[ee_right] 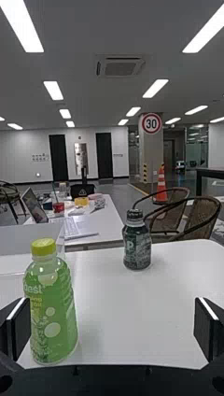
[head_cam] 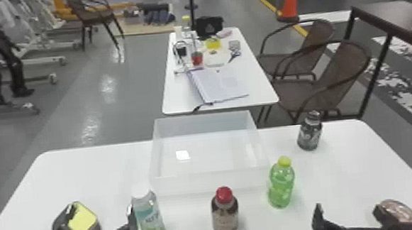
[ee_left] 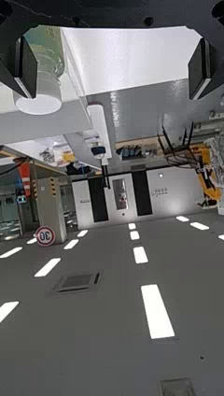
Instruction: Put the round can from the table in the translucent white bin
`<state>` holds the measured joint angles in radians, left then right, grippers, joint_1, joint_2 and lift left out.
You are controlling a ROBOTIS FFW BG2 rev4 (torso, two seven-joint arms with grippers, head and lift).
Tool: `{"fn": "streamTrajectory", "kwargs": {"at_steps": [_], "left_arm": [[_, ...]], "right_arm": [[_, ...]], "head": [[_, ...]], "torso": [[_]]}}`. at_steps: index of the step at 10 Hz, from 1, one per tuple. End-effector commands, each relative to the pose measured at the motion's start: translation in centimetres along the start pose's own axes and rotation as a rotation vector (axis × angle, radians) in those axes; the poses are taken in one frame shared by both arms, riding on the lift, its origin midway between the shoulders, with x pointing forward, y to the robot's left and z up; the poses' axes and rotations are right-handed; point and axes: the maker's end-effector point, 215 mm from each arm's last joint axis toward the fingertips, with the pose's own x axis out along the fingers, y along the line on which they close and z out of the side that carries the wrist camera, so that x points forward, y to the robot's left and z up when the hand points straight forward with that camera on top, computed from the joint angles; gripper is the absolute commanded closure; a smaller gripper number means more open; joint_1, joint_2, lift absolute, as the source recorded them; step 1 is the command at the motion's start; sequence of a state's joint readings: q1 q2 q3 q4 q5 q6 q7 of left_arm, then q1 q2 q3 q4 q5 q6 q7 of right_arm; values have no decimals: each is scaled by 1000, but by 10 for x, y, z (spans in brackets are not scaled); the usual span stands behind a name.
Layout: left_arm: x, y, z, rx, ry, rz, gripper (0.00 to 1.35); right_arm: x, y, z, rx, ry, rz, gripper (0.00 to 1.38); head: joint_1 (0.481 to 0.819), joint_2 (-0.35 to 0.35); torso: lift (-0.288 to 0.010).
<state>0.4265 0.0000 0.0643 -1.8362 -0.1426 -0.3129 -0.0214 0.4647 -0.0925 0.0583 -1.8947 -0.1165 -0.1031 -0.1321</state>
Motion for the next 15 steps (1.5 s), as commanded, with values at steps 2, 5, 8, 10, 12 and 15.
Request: {"fn": "streamTrajectory", "kwargs": {"at_steps": [2, 5, 8, 10, 12, 15], "left_arm": [[1, 0, 1, -2, -3, 2, 88], [2, -2, 1, -2, -3, -2, 87], [2, -2, 0, -4, 0, -2, 87], [1, -2, -2, -7, 6, -2, 84], [0, -1, -9, -18, 27, 1, 85], [1, -2, -11, -27, 33, -4, 85]], "right_arm": [[1, 1, 0, 6, 0, 2, 4], [7, 12, 2, 2, 3, 51, 4], [5, 11, 0, -1, 2, 52, 4], [-7, -14, -6, 40, -4, -56, 4], [-17, -44, -25, 106, -24, -136, 4], [-22, -70, -40, 120, -10, -188, 4]], "head": [[549, 0], [549, 0], [549, 0], [549, 0], [549, 0], [549, 0]], "torso": [[-100], [-100], [-100], [-100], [-100], [-100]]}}
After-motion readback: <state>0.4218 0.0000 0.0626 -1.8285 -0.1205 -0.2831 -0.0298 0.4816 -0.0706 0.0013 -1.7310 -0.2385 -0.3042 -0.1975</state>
